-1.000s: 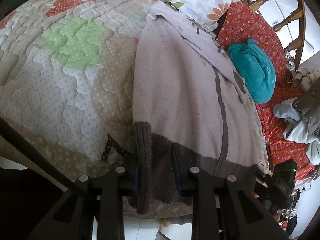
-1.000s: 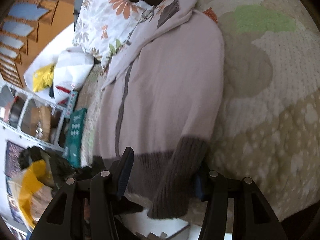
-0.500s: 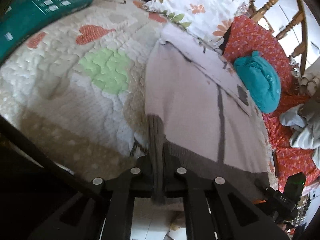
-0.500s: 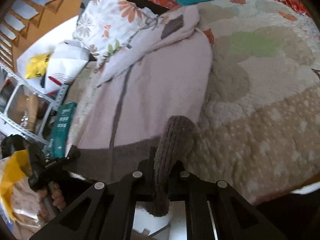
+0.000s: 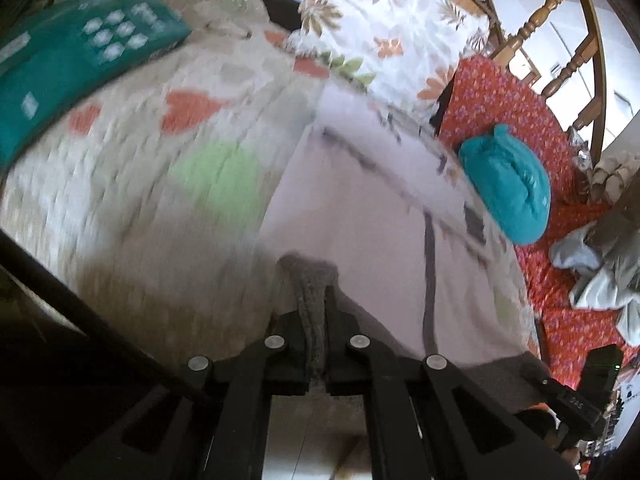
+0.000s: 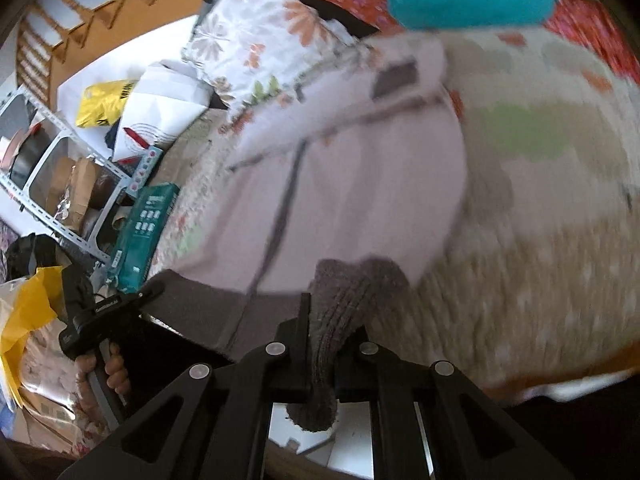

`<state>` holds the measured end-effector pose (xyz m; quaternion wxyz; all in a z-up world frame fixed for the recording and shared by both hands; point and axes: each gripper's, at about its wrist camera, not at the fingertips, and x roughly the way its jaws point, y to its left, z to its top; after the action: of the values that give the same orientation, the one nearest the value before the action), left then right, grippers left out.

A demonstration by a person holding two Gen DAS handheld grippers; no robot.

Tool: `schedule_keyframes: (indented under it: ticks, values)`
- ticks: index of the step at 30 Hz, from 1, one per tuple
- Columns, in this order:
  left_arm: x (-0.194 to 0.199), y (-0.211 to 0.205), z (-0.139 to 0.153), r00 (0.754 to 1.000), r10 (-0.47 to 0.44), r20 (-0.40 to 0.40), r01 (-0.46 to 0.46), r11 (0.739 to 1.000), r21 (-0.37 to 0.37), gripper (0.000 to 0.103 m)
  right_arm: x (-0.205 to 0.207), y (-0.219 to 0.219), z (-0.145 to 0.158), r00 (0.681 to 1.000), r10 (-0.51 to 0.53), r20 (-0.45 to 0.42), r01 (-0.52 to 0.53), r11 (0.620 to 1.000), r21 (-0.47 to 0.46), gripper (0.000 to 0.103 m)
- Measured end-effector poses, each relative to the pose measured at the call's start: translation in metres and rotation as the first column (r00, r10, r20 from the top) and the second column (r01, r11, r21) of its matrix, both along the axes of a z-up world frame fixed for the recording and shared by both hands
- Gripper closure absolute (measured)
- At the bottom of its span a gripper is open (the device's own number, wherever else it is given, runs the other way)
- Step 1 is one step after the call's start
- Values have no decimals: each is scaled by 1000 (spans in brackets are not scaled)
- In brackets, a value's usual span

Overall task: Fold small clothes
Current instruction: 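Lift the hem with both tools toward the collar and release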

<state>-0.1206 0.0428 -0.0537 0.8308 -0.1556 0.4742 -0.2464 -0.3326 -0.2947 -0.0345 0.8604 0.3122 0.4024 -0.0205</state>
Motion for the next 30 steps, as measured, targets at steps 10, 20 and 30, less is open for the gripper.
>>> schedule_keyframes:
  ticks: [10,20,30]
  values:
    - [150,-83,24,996,71,54,-72,997,29,100,139,-68,26,991,-120,56,124,990,-69,95]
    - [249,-150,-9,997,65,-31,-65,998,17,100,227,-133,-24,978,-201,-62,194,976,-100,96]
    - [286,-171,-16,992,125,30,-126,992,20,59,280,-188,-47,963,-268,-18,265,959,-100,64]
